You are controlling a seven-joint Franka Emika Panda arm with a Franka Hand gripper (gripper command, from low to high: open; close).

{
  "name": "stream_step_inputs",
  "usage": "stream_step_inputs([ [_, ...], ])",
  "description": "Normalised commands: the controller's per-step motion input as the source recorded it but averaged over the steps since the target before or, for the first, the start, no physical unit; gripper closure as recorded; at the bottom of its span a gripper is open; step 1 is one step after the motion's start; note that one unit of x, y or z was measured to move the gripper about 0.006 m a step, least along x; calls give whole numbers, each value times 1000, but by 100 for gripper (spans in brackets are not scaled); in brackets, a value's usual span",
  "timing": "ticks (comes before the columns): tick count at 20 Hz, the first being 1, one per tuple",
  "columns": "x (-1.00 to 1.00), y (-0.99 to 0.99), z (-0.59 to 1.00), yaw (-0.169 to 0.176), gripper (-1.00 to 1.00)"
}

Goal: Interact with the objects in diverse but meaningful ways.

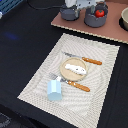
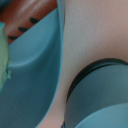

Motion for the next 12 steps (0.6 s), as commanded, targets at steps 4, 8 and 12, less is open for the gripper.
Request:
stream_step_inputs([
  [4,104,169,-150,0,-100],
  [8,93,144,-86,0,100],
  [12,101,113,-21,0,100],
])
